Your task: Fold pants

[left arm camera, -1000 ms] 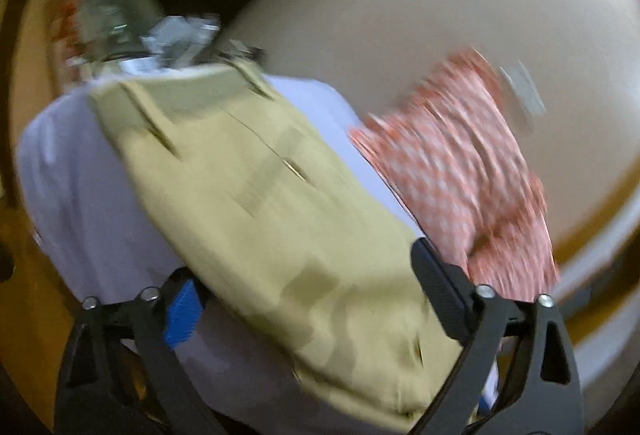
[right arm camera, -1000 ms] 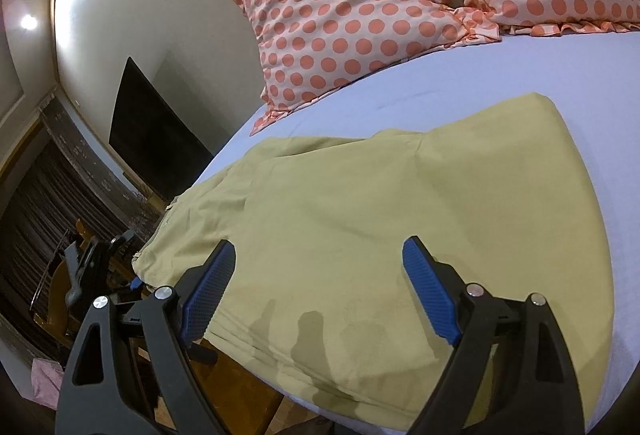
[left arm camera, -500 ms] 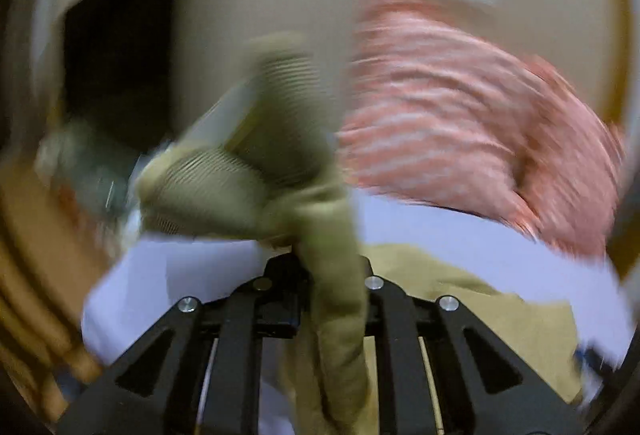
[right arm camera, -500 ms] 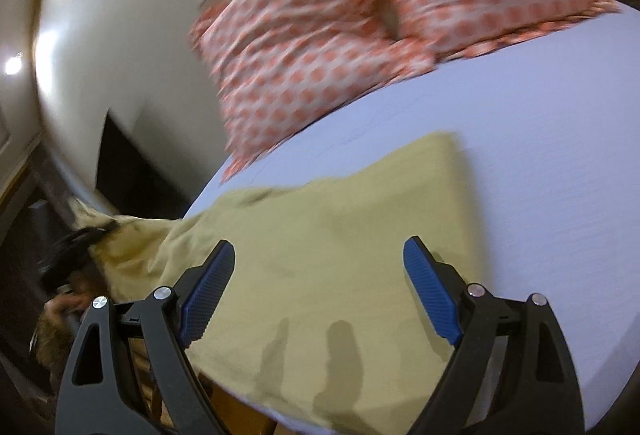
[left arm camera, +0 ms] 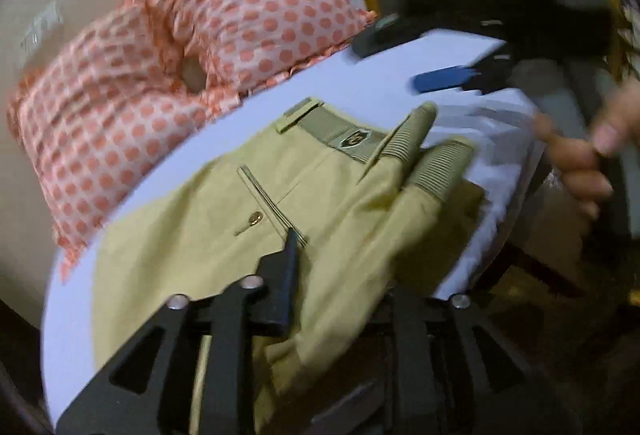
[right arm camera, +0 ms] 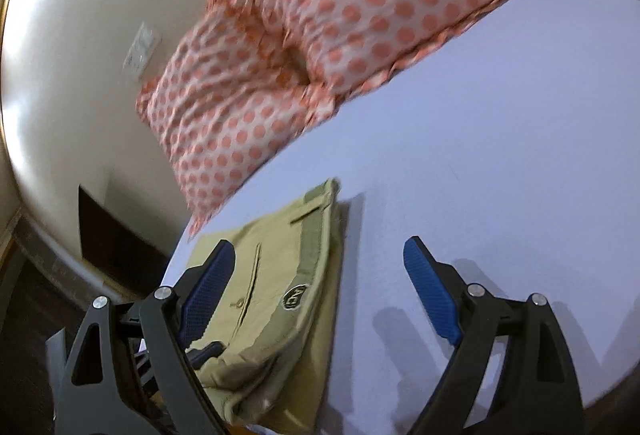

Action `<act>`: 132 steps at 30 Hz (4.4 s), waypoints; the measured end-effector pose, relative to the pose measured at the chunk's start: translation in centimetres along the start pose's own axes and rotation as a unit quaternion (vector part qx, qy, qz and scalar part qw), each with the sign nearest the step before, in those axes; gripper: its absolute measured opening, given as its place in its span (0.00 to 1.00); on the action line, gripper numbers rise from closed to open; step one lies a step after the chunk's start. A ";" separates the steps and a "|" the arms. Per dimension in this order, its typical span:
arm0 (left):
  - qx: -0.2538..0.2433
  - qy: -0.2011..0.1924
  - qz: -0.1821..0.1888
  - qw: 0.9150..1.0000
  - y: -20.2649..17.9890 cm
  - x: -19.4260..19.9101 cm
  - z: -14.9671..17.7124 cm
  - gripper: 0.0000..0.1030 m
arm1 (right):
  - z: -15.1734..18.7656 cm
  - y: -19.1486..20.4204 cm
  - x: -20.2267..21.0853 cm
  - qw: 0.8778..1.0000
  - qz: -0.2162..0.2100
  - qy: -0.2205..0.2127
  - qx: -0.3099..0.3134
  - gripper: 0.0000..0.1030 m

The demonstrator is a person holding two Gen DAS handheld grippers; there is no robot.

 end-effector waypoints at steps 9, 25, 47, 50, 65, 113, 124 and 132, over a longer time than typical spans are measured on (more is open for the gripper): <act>0.224 -0.037 0.097 0.969 14.1 5.5 4.4 0.70 | 0.3 1.7 -6.5 0.991 -0.003 0.125 0.046 0.47; 0.411 0.111 0.236 0.873 25.8 -6.4 8.6 0.14 | -0.8 0.4 -9.0 0.965 -0.165 0.197 -0.052 0.14; 0.356 0.044 0.126 0.925 25.6 -5.5 1.1 0.55 | -7.1 5.9 -9.2 0.990 0.006 0.124 0.072 0.64; 0.360 0.085 0.170 0.914 23.3 -8.1 1.1 0.65 | -5.6 5.4 -12.0 0.983 0.032 0.170 0.059 0.82; 0.316 0.135 -0.011 0.939 16.0 -0.8 6.1 0.98 | 4.7 8.6 -5.1 0.973 0.167 0.106 0.119 0.99; 0.343 0.139 -0.036 0.928 13.6 -2.3 8.2 0.98 | 8.7 9.9 -8.9 0.925 0.293 0.133 0.203 0.99; 0.344 0.143 -0.037 0.927 13.6 -2.3 8.0 0.98 | 8.6 10.0 -8.9 0.925 0.293 0.131 0.202 0.99; 0.344 0.142 -0.037 0.928 13.6 -2.4 8.0 0.98 | 8.6 10.0 -8.9 0.925 0.294 0.130 0.202 0.99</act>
Point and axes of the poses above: each gripper's, at about its wrist camera, not at the fingertips, and x roughly against the way its jaws point, y to its left, z to its underside, the point moved 3 cm from there along -x, roughly the way its jaws point, and after that the axes turned 8 degrees about y, right-handed, at the moved point
